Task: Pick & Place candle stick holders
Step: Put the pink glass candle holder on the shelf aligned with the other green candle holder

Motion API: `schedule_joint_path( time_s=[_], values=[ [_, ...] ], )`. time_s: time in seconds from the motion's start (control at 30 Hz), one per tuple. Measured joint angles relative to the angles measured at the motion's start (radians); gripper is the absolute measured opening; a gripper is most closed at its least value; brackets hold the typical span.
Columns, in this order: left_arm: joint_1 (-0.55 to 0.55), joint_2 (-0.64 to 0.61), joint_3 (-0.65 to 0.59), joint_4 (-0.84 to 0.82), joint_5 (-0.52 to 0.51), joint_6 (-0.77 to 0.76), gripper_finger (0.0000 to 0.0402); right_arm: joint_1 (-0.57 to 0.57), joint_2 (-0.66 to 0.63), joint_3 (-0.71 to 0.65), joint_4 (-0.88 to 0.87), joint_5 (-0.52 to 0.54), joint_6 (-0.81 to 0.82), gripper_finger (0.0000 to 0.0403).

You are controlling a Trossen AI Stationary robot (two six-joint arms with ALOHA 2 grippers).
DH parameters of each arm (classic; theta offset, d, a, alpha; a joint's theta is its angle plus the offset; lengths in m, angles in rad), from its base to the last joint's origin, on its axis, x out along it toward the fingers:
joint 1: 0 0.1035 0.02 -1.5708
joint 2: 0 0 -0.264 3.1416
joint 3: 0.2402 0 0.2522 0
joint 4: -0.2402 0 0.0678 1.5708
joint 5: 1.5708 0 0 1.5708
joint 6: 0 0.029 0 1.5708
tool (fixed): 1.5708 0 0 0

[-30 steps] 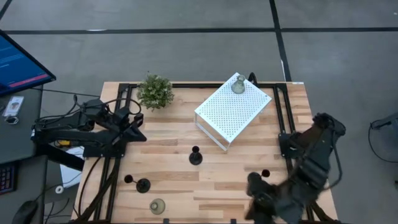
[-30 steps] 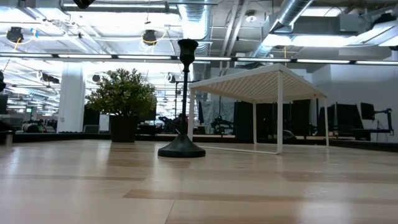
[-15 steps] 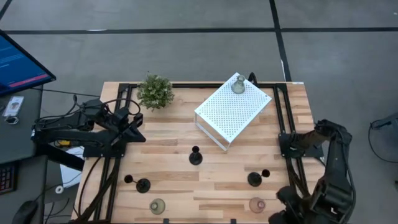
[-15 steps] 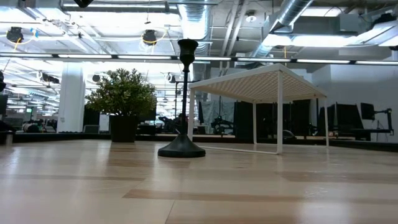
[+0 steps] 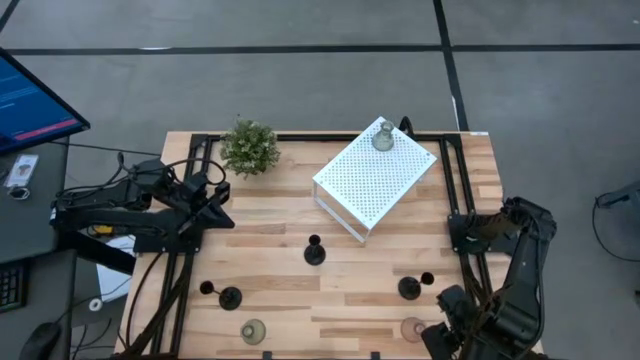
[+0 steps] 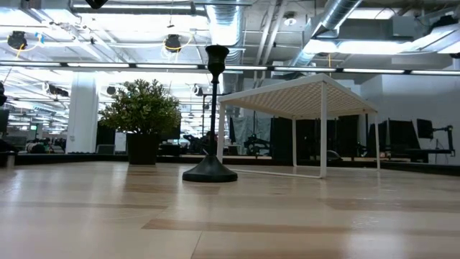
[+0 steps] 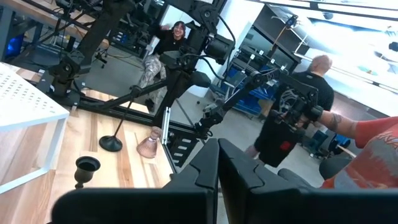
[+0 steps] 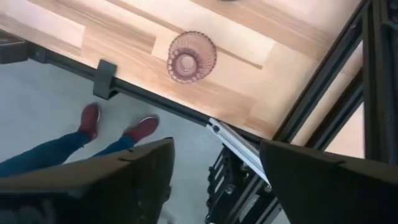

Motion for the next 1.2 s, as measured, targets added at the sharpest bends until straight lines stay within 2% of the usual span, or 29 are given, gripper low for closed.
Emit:
schedule_joint_path(
  time_s=[0.13, 0.43, 0.6, 0.87, 1.2],
  values=[
    [0.000, 0.000, 0.000, 0.000, 0.006, 0.000, 0.0005, 0.022, 0.000, -0.051, 0.051, -0.003, 0.026, 0.0241],
    [0.000, 0.000, 0.000, 0.000, 0.010, 0.000, 0.0006, 0.033, 0.000, -0.199, 0.293, -0.003, 0.029, 0.0228],
    [0.000, 0.000, 0.000, 0.000, 0.010, -0.005, 0.0005, 0.040, 0.000, -0.255, 0.364, -0.003, 0.029, 0.0230],
    [0.000, 0.000, 0.000, 0.000, 0.010, -0.031, 0.0009, 0.039, 0.000, -0.279, 0.368, 0.022, 0.029, 0.0230],
    [0.000, 0.000, 0.000, 0.000, 0.010, -0.029, 0.0007, 0.023, 0.000, -0.279, 0.279, 0.053, 0.026, 0.0230]
  ],
)
